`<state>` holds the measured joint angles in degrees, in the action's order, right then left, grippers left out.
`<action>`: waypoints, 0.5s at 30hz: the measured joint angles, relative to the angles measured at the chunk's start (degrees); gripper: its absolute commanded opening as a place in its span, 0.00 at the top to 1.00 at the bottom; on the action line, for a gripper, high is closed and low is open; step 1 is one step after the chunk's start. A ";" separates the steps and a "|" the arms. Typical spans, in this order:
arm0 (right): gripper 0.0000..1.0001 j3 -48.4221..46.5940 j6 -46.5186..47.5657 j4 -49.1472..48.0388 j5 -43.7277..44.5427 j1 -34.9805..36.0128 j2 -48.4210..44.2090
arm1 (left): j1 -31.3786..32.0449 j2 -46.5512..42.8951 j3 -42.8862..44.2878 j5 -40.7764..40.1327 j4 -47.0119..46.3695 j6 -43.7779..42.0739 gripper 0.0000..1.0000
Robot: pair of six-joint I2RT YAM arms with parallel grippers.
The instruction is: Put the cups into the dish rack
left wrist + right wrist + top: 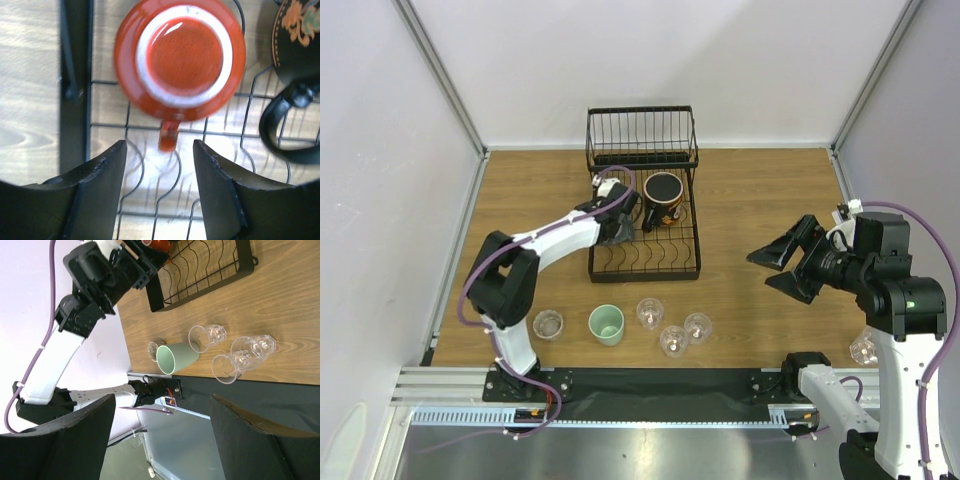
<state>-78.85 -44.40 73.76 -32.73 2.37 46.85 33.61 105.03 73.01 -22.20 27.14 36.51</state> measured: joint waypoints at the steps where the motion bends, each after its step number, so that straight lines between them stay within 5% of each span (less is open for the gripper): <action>1: 0.19 0.07 0.00 -0.11 -0.13 0.00 -0.04 | 0.13 -1.11 -0.87 -0.04 0.02 -0.02 0.41; 15: 0.19 1.29 0.28 -1.57 -1.95 0.02 -0.31 | 6.36 -28.24 -16.48 -0.42 2.62 5.11 0.46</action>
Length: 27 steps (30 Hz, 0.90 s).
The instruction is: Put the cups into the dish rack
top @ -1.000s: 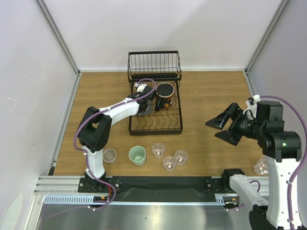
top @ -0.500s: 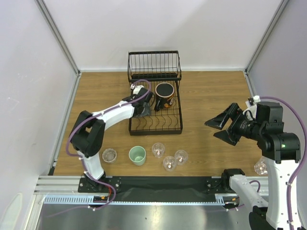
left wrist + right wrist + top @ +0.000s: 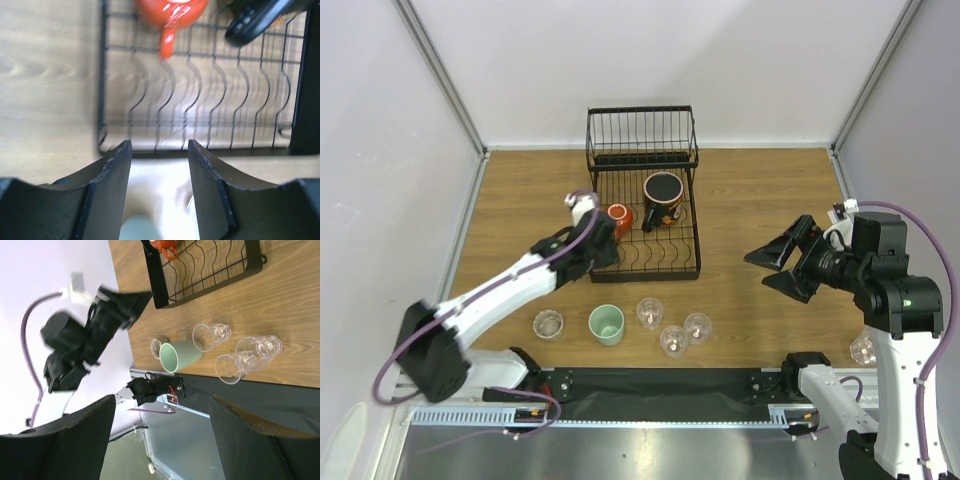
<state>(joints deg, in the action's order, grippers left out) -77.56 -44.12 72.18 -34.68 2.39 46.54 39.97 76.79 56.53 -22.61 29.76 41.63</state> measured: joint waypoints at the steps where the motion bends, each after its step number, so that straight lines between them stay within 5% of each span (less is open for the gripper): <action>1: 0.19 0.42 0.07 -0.26 -0.31 -0.02 -0.02 | 0.13 -3.17 -1.46 -0.20 1.25 0.61 0.47; 9: 0.20 4.09 0.26 -2.91 -2.40 -0.02 0.00 | -0.72 -20.94 -5.31 -2.75 16.81 7.17 0.46; 18: 0.20 5.88 0.76 -4.76 -3.85 -0.02 0.61 | -4.81 -17.99 -11.54 -2.29 30.73 18.75 0.38; 27: 0.20 5.88 2.58 -4.13 -4.04 -0.02 0.87 | -11.89 -16.90 -17.81 -0.61 29.20 19.87 0.38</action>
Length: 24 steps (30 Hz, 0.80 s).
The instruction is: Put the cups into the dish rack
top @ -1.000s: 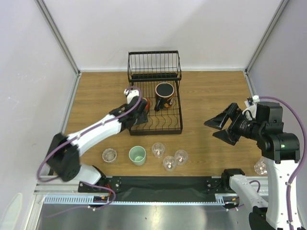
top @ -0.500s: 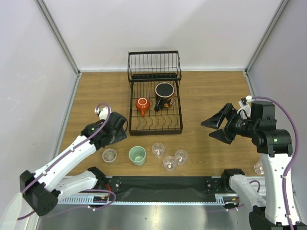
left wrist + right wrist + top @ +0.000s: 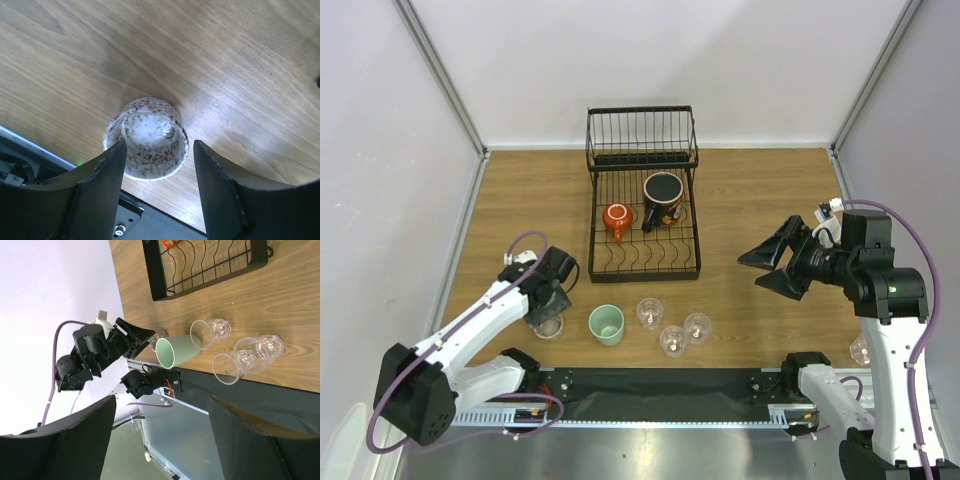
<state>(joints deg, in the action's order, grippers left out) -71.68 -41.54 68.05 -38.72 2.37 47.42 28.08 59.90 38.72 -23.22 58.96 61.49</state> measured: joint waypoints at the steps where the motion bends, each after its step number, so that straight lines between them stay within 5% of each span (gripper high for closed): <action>1: 0.20 0.00 0.13 0.17 0.00 0.00 0.00 | -0.11 0.85 -0.13 0.11 -0.48 -0.02 0.39; 5: 0.20 0.00 0.28 0.63 -0.07 0.00 0.00 | -0.24 3.74 -0.28 0.79 -2.62 0.00 0.43; 11: 0.20 0.00 0.28 0.68 -0.20 0.00 -0.02 | -0.52 7.45 -1.88 2.54 -5.07 0.59 0.62; 17: 0.21 0.00 0.37 0.70 -0.20 0.00 -0.13 | -0.52 5.92 -3.32 3.67 -5.46 1.20 1.00; 24: 0.16 0.00 0.83 -0.76 -2.95 0.02 -0.52 | -0.63 0.15 5.46 4.11 0.35 -0.02 1.00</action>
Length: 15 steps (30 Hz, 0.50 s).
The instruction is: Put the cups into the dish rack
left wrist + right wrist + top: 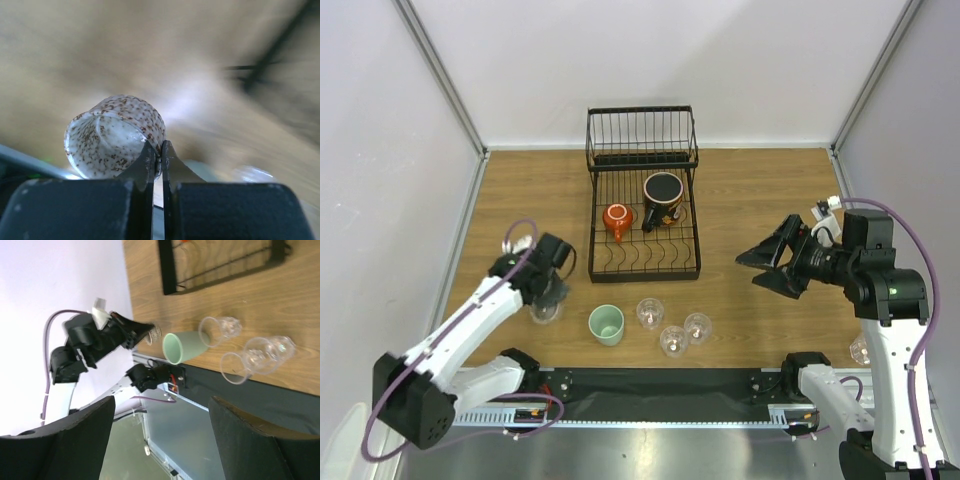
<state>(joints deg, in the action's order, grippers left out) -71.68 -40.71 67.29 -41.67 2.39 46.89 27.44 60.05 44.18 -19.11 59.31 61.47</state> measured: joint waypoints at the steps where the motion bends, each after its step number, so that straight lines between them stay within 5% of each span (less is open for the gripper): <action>1: 0.16 0.09 -0.37 -1.25 -1.05 0.00 -0.33 | -0.04 -1.22 2.86 0.59 -0.09 -0.52 1.00; 7: 0.12 2.95 -4.31 -12.57 -7.28 1.99 -1.90 | -0.11 -12.13 12.61 8.83 -11.23 -2.51 1.00; 11: 0.01 4.07 -6.60 -20.06 -9.14 7.39 -0.72 | -0.13 -16.13 11.43 18.69 -23.65 -0.94 1.00; 15: 0.00 4.98 -8.72 -28.46 -8.92 15.63 1.99 | 0.13 -15.80 4.04 31.50 -42.01 4.96 1.00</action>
<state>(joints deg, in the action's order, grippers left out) -66.70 -49.43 38.83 -50.59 18.02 48.88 27.57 44.25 48.23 12.38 17.30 66.43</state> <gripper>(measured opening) 0.993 0.038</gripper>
